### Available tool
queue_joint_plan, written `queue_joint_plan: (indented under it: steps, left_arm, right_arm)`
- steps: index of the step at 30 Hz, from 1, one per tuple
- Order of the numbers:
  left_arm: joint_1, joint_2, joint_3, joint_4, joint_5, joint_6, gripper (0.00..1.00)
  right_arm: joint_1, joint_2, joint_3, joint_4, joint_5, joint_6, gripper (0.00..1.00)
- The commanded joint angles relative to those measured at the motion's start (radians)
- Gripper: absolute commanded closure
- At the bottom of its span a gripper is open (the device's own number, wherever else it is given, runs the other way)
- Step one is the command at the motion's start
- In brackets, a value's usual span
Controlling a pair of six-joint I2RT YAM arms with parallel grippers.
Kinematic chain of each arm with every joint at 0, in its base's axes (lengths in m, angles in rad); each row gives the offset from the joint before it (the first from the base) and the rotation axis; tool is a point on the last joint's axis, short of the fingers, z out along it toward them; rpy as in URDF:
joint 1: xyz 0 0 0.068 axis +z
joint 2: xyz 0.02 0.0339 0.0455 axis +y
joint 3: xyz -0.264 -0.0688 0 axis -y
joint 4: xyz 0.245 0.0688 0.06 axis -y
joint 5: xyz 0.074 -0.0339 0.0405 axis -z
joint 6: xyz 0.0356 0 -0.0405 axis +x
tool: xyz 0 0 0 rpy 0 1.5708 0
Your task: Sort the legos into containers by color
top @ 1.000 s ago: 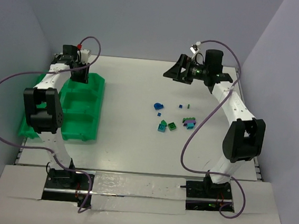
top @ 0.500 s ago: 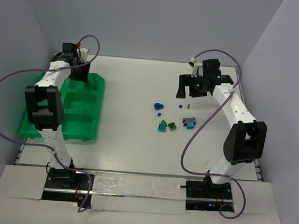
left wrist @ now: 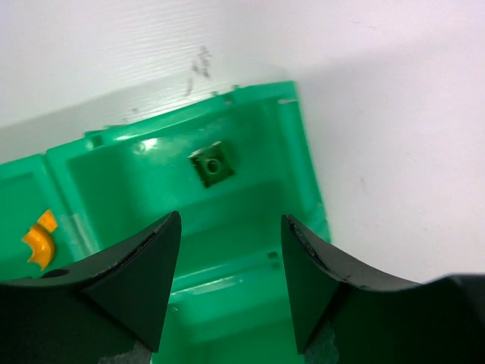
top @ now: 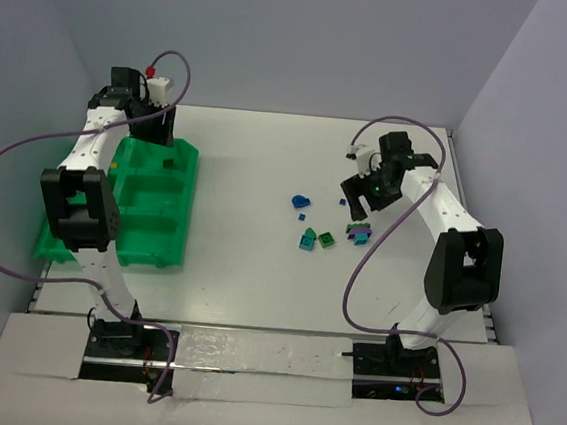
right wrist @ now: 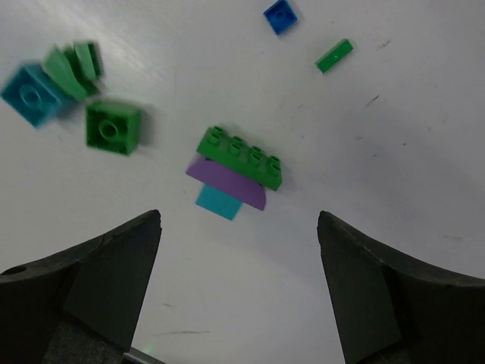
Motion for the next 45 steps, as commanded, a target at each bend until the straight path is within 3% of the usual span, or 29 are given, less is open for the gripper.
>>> queue_joint_plan:
  steps: [1,2,6,11,30,41,45]
  left_arm:
    - [-0.014,-0.082,0.051,-0.080,0.186,0.090,0.35]
    - [-0.022,-0.099,0.042,-0.084,0.233,0.107,0.34]
    - [-0.042,-0.137,0.015,-0.099,0.309,0.117,0.34]
    - [-0.047,-0.185,-0.026,-0.092,0.362,0.090,0.33]
    - [-0.075,-0.198,-0.026,-0.076,0.394,0.026,0.32]
    - [-0.074,-0.273,-0.122,0.003,0.399,-0.031,0.33]
    - [-0.074,-0.275,-0.133,-0.003,0.392,-0.034,0.34]
  right_arm:
    - [-0.042,-0.064,-0.023,-0.049,-0.082,-0.475,0.09]
    - [-0.061,-0.052,-0.014,-0.085,-0.106,-0.610,0.09]
    - [-0.076,0.034,0.035,-0.185,-0.181,-0.877,0.09]
    - [-0.073,0.129,0.095,-0.304,-0.269,-1.022,0.09]
    - [-0.032,0.135,-0.099,-0.107,-0.244,-1.058,0.09]
    - [-0.018,0.136,-0.164,0.023,-0.233,-1.029,0.18]
    - [-0.017,0.124,-0.183,0.056,-0.234,-1.017,0.30]
